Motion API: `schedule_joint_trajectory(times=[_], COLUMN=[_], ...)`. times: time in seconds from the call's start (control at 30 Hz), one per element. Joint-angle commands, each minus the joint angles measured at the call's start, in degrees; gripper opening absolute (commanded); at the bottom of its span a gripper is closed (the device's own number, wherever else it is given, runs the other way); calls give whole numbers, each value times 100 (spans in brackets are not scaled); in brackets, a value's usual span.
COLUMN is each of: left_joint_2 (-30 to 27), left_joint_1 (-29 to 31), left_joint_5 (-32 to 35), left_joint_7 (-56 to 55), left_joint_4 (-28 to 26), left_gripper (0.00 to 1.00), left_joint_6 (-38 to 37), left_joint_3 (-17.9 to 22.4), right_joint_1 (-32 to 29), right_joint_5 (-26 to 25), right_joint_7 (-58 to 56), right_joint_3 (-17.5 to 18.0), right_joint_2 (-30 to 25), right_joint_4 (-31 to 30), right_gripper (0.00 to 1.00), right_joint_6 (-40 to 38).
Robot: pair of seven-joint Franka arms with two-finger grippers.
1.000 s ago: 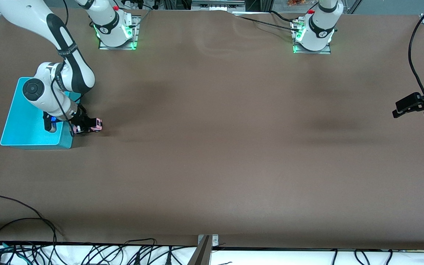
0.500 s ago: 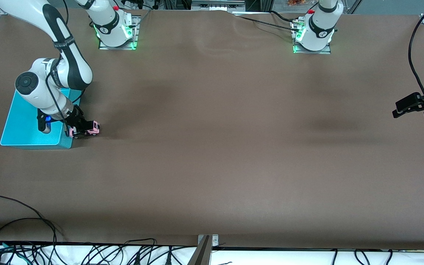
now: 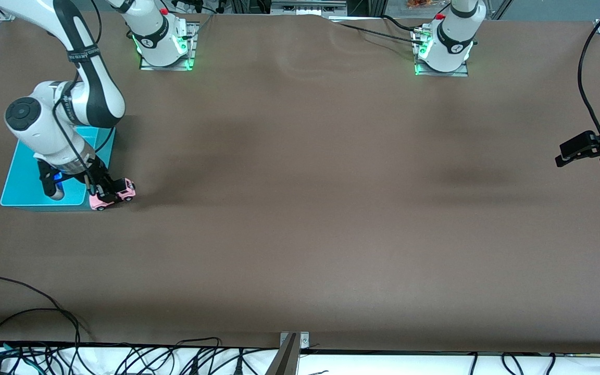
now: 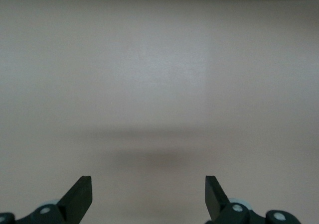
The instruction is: Wind and store pink jeep toy
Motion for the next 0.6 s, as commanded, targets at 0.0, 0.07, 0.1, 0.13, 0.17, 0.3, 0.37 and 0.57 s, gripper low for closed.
schedule_joint_trajectory(times=[0.0,0.07,0.1,0.13,0.17,0.3,0.37,0.57], left_joint_2=[-36,-36,-36,-36,-36,-36,-36,-36], left_joint_1=[27,27,27,27,27,27,27,27], left_joint_5=[-58,-58,-58,-58,-58,-58,-58,-58], left_joint_7=[114,114,114,114,114,114,114,114], left_joint_4=[-36,-36,-36,-36,-36,-36,-36,-36], left_gripper=[100,100,100,100,100,100,100,100], left_joint_6=[-37,-37,-37,-37,-37,-37,-37,-37], left_joint_3=[-16,-7,-16,-7,-7,-7,-16,-16], right_joint_1=[-242,-313,-322,-322,-322,-339,-418,-769], right_joint_5=[101,92,92,92,75,-13,-84,-425], right_joint_7=[-1270,-1789,-1983,-2141,-2273,-2940,-3397,-4496], right_joint_3=[0,-52,-105,-166,-228,-465,-536,-738], right_joint_2=[-134,-134,-152,-178,-187,-213,-205,-64], right_joint_4=[636,856,909,927,927,927,918,795], right_gripper=[0,0,0,0,0,0,0,0], right_joint_6=[-1339,-1761,-1902,-1999,-2061,-2255,-2308,-2343])
